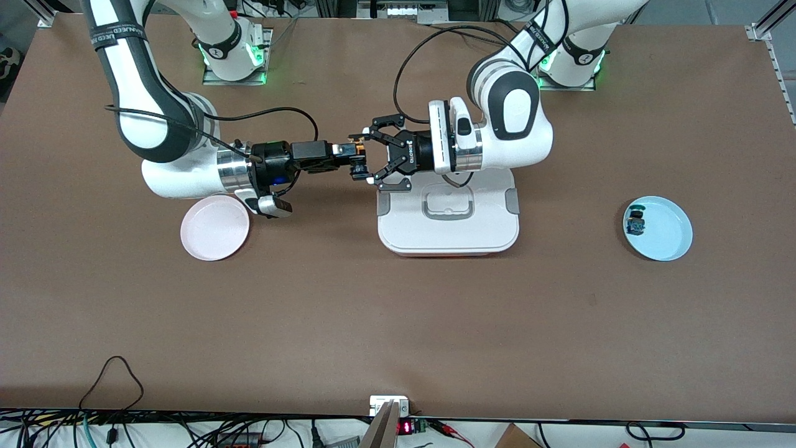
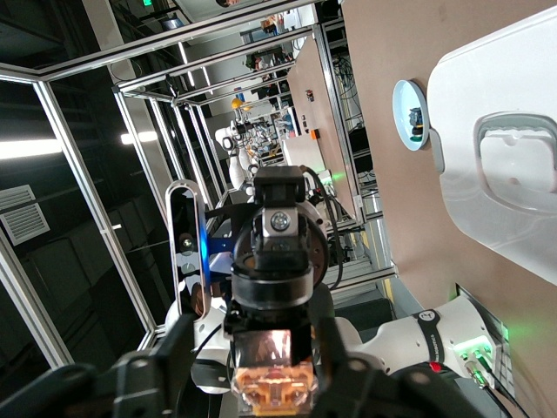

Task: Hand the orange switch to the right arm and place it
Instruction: 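Close the right gripper on the switch held by the left gripper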

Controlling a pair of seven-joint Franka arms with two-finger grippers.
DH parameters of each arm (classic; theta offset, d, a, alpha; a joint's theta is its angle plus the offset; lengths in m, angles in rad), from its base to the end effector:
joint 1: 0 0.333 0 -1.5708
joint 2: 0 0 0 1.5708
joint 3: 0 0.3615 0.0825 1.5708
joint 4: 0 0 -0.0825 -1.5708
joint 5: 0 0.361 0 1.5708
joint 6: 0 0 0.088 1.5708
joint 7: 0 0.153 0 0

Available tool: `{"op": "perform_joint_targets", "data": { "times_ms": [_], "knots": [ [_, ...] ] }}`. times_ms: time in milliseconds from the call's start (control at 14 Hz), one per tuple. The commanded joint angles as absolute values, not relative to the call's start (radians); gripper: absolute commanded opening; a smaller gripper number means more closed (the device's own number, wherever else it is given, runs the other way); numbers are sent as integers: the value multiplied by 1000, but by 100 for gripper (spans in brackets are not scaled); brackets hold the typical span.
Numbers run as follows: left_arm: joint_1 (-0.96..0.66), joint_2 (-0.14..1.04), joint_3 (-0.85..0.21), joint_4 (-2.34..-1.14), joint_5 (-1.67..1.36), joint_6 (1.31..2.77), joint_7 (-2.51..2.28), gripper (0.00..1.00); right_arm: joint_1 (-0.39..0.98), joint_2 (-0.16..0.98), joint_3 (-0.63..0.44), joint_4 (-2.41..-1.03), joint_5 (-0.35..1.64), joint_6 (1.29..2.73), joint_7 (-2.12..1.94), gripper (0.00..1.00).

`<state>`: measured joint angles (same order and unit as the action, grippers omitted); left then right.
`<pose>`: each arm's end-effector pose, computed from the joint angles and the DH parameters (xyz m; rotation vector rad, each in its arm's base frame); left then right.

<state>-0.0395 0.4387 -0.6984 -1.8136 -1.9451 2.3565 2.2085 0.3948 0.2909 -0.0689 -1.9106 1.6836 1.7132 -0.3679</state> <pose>0.5292 -0.4541 0.4411 1.3852 -0.9551 1.1394 0.5414 0.3332 0.4555 -1.5902 0.0954 0.3237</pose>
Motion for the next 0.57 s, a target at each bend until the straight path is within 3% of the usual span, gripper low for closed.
{"op": "perform_joint_targets", "data": {
  "times_ms": [0,287,358,430,502],
  "knots": [
    [-46,445,-703,-1798,-1982,2370,2243,4,399,265,-69,-1933,1694,1709,-391,6],
    [-48,445,-703,-1799,-1985,2372,2241,9,399,265,-69,-1933,1695,1707,-405,2],
    [-48,445,-703,-1799,-1996,2372,2241,25,399,265,-69,-1933,1695,1709,-425,1],
    [-48,445,-703,-1799,-1997,2372,2243,99,400,265,-69,-1933,1695,1707,-443,1],
    [-48,443,-703,-1799,-1997,2372,2241,100,399,265,-69,-1933,1695,1707,-448,0]
  ]
}}
